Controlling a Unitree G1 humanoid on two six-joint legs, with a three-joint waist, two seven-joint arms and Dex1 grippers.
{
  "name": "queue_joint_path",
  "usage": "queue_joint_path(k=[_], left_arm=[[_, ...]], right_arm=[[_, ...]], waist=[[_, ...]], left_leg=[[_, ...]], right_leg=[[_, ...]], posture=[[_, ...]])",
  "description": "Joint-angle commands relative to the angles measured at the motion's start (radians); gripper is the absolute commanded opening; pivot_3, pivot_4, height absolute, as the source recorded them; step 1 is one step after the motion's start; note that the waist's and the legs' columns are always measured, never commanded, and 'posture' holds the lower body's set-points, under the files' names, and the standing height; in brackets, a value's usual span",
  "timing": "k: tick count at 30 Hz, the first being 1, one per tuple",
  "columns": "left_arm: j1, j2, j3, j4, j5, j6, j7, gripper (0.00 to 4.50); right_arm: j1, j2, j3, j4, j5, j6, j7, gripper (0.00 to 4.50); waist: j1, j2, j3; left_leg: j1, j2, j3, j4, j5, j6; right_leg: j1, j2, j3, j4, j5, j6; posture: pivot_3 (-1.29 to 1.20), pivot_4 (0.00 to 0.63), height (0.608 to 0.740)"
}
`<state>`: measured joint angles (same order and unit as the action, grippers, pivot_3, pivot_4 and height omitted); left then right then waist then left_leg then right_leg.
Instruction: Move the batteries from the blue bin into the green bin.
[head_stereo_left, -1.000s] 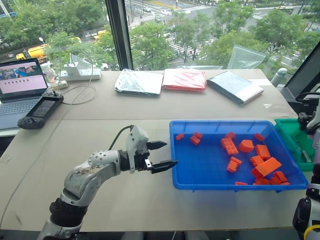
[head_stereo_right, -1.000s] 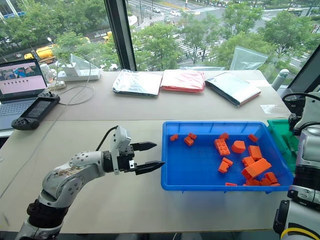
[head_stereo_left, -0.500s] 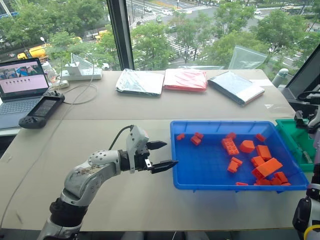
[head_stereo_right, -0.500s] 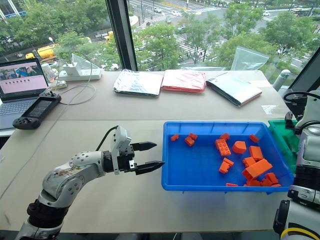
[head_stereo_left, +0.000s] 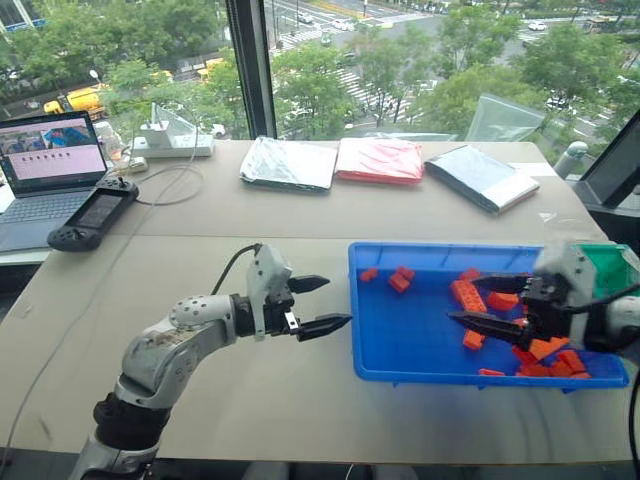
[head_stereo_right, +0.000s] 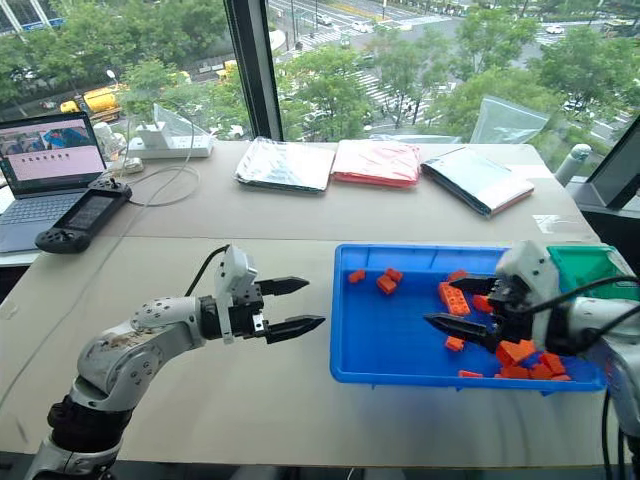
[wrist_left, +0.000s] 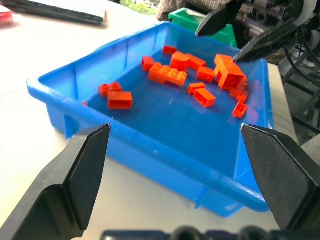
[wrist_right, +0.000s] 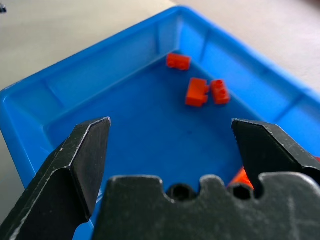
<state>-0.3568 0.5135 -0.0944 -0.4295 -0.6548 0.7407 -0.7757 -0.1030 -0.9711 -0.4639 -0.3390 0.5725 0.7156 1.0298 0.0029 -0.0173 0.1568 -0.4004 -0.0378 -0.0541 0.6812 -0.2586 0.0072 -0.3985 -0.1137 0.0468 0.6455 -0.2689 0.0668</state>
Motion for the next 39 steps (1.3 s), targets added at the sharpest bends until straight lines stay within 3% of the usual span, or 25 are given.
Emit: queue_joint_path(k=[1, 5, 8, 12, 15, 21, 26, 34, 39], left_arm=[[-0.002, 0.033, 0.039, -0.040, -0.021, -0.015, -0.025, 4.50], [-0.003, 0.012, 0.066, 0.000, 0.018, -0.056, 0.034, 4.50], [0.002, -0.080, 0.100, 0.019, 0.058, -0.090, 0.173, 4.50], [0.067, -0.219, 0.098, -0.022, 0.239, -0.110, 0.483, 4.50], [0.113, -0.281, 0.115, -0.069, 0.261, -0.099, 0.575, 4.50], [0.073, -0.382, 0.124, 0.025, 0.377, -0.171, 0.734, 4.50], [0.030, -0.437, 0.118, 0.122, 0.413, -0.228, 0.763, 4.50], [0.043, -0.446, 0.118, 0.137, 0.423, -0.243, 0.743, 4.50], [0.043, -0.439, 0.117, 0.132, 0.427, -0.246, 0.732, 4.50]], right_arm=[[-0.006, -0.011, -0.050, 0.043, -0.055, -0.042, -0.082, 4.46], [-0.056, 0.055, -0.072, 0.065, -0.101, -0.040, -0.263, 4.46], [-0.071, 0.148, -0.097, 0.054, -0.182, -0.102, -0.437, 4.46], [0.063, 0.248, -0.048, -0.017, -0.381, -0.226, -0.621, 4.46], [0.058, 0.371, -0.043, -0.098, -0.418, -0.272, -0.754, 4.46], [0.026, 0.481, 0.024, -0.107, -0.544, -0.309, -0.923, 4.46], [0.003, 0.536, 0.068, -0.034, -0.587, -0.391, -0.978, 4.46], [-0.008, 0.590, 0.066, -0.014, -0.433, -0.397, -0.882, 4.46], [0.000, 0.587, 0.071, 0.002, -0.434, -0.415, -0.878, 4.46]], waist=[[-0.003, 0.000, 0.000], [-0.010, 0.000, 0.000], [-0.008, 0.000, 0.000], [0.009, 0.000, 0.000], [0.007, 0.000, 0.000], [0.006, 0.001, 0.000], [0.007, 0.000, 0.000], [-0.001, 0.001, -0.001], [-0.001, 0.001, -0.001]], left_leg=[[0.003, 0.001, 0.000, -0.001, 0.000, 0.000], [0.010, 0.002, 0.000, -0.003, 0.000, 0.000], [0.010, 0.001, 0.000, -0.003, 0.000, 0.000], [0.009, 0.001, -0.001, -0.003, 0.000, 0.000], [0.007, 0.001, -0.001, -0.003, 0.000, -0.001], [0.001, -0.001, 0.002, -0.003, 0.002, -0.004], [0.002, -0.001, 0.002, -0.003, 0.002, -0.004], [0.001, 0.000, 0.003, -0.004, 0.002, -0.004], [0.001, -0.001, 0.003, -0.003, 0.002, -0.004]], right_leg=[[0.003, 0.001, -0.001, 0.000, 0.000, -0.001], [0.008, 0.002, 0.000, 0.000, -0.001, -0.002], [0.008, 0.001, 0.000, 0.000, -0.001, -0.002], [0.008, 0.000, -0.001, 0.000, -0.001, -0.001], [0.007, 0.000, 0.000, 0.002, -0.001, -0.001], [-0.004, 0.001, 0.005, 0.004, 0.000, -0.002], [-0.004, 0.001, 0.005, 0.004, 0.000, -0.002], [-0.005, 0.001, 0.005, 0.003, 0.000, -0.002], [-0.005, 0.001, 0.005, 0.003, 0.000, -0.002]], posture=[[0.00, 0.150, 0.740], [0.00, 0.150, 0.740], [0.00, 0.150, 0.740], [0.00, 0.150, 0.740], [0.00, 0.150, 0.740], [0.00, 0.150, 0.740], [0.00, 0.150, 0.740], [0.00, 0.150, 0.740], [0.00, 0.150, 0.740]])
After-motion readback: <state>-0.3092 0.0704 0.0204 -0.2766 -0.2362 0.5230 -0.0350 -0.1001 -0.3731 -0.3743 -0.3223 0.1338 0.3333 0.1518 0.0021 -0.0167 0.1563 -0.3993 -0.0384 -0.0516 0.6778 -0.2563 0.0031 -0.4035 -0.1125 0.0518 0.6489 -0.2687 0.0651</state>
